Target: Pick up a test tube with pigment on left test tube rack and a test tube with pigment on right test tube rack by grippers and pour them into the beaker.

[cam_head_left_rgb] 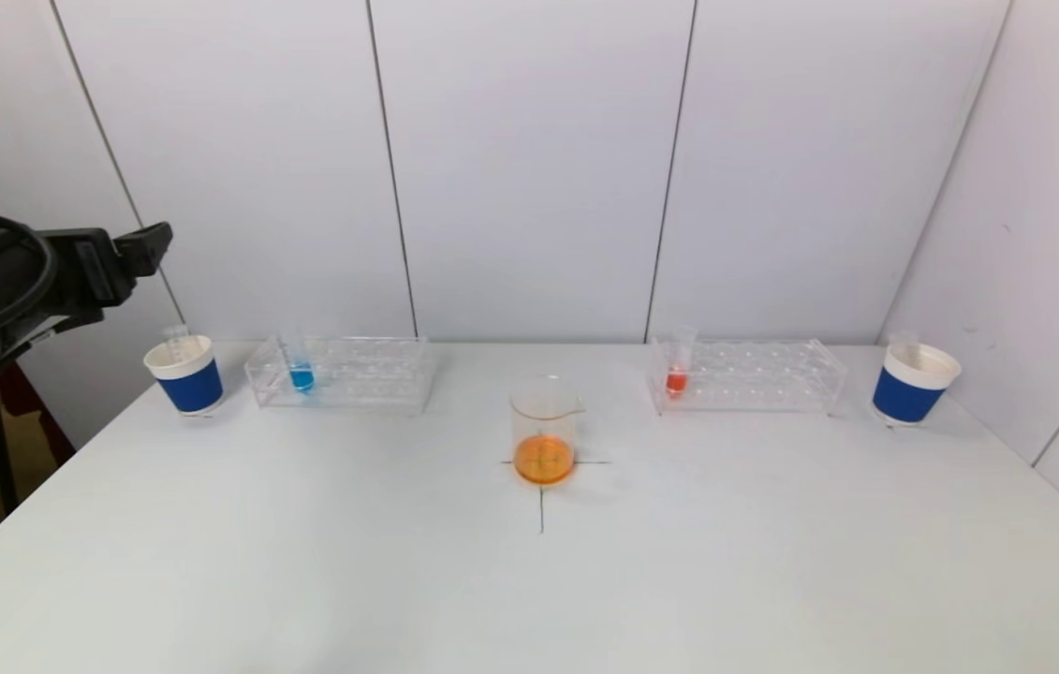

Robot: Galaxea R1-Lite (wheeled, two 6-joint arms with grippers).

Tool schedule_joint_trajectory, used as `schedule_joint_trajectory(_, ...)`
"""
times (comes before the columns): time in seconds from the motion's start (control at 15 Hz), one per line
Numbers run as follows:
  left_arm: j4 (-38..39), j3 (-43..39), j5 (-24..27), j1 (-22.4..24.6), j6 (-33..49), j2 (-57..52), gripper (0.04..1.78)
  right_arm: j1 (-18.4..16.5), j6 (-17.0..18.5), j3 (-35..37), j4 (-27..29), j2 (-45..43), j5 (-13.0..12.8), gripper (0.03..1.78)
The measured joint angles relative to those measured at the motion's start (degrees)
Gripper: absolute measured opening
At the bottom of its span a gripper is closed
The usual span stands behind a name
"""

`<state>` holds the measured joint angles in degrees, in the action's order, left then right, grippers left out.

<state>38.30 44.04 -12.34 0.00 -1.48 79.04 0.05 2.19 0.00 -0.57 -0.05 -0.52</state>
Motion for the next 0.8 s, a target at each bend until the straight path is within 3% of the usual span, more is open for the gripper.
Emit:
schedule_joint_trajectory(0.33,-10.2,-10.8,-0.7,0.0,0.0,-21.5,1.76,0.0,0.0,0.0,0.0,0.0,0.0,1.77)
schedule_joint_trajectory(0.8,-37.6,-16.0,0.2,-0.4,0.0,-53.4,1.76,0.0,0.0,0.0,0.0,0.0,0.0,1.77)
